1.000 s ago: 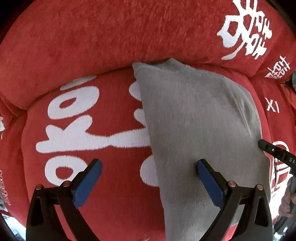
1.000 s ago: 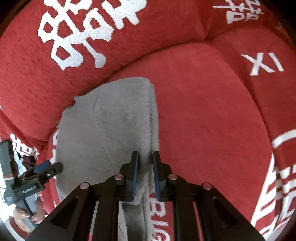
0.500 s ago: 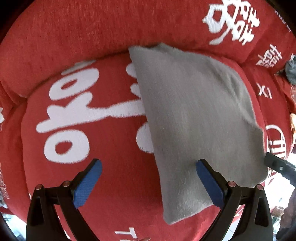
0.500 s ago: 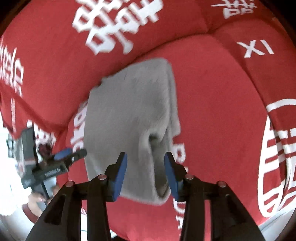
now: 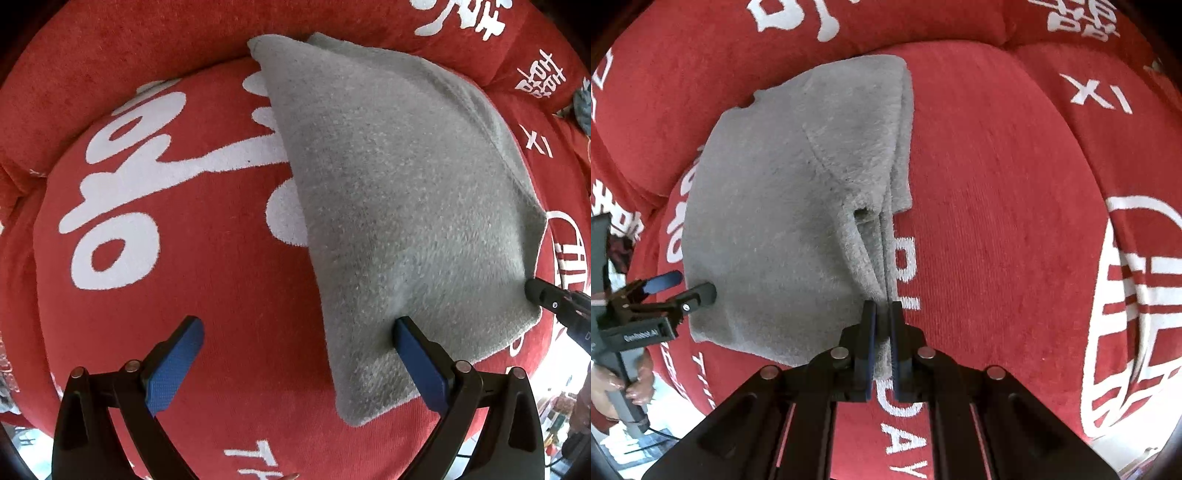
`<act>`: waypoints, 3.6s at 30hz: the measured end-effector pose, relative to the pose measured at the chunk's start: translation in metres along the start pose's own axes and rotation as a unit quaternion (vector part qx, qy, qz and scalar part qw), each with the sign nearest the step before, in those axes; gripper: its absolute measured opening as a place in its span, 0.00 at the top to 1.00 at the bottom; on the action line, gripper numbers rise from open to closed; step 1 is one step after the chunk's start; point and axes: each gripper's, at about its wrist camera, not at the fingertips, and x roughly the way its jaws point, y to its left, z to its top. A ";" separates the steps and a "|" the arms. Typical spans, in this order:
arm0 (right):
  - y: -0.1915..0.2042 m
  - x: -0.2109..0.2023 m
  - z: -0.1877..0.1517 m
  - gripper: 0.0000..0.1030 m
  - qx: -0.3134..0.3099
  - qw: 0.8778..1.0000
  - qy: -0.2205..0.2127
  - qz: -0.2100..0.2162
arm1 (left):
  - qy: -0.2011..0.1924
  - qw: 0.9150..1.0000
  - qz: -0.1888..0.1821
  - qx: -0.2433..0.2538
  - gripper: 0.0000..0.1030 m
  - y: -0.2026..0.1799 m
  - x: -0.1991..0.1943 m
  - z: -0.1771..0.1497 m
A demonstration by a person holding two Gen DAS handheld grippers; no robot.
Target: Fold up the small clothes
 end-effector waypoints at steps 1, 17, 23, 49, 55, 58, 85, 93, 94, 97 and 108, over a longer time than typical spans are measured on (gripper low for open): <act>0.002 0.000 0.000 0.92 0.003 1.000 0.002 -0.001 | 0.000 1.000 0.004 0.003 0.01 -0.002 -0.003 0.000; -0.005 -0.041 -0.005 0.63 0.077 0.997 -0.021 -0.018 | 0.027 0.999 0.027 0.005 0.01 -0.001 -0.017 -0.002; 0.000 -0.041 -0.001 0.63 0.071 0.997 -0.022 -0.010 | 0.033 0.999 0.033 0.025 0.01 -0.006 -0.015 0.005; -0.033 -0.028 0.065 0.61 0.101 0.991 -0.024 0.086 | 0.028 0.995 -0.060 -0.078 0.01 0.070 -0.026 0.054; -0.037 -0.011 0.093 0.61 0.102 0.989 -0.009 0.107 | 0.000 0.993 -0.075 -0.091 0.01 0.078 -0.021 0.094; -0.038 -0.005 0.098 0.61 0.098 0.989 0.000 0.112 | 0.003 0.990 -0.097 -0.103 0.01 0.080 -0.012 0.102; -0.054 0.061 0.123 0.42 0.034 0.929 0.096 0.356 | 0.042 0.969 -0.237 -0.065 0.01 0.034 0.048 0.129; -0.040 0.065 0.118 0.67 0.055 0.931 0.100 0.346 | 0.004 0.977 -0.199 -0.072 0.21 0.021 0.040 0.125; -0.039 0.062 0.116 0.68 0.057 0.932 0.095 0.346 | -0.001 0.977 -0.201 -0.072 0.29 0.022 0.037 0.123; -0.033 0.050 0.113 0.69 0.064 0.930 0.086 0.351 | -0.011 0.973 -0.216 -0.076 0.47 0.031 0.027 0.118; -0.004 0.001 0.088 0.70 0.087 0.917 0.066 0.385 | -0.043 0.965 -0.247 -0.072 0.51 0.061 -0.028 0.090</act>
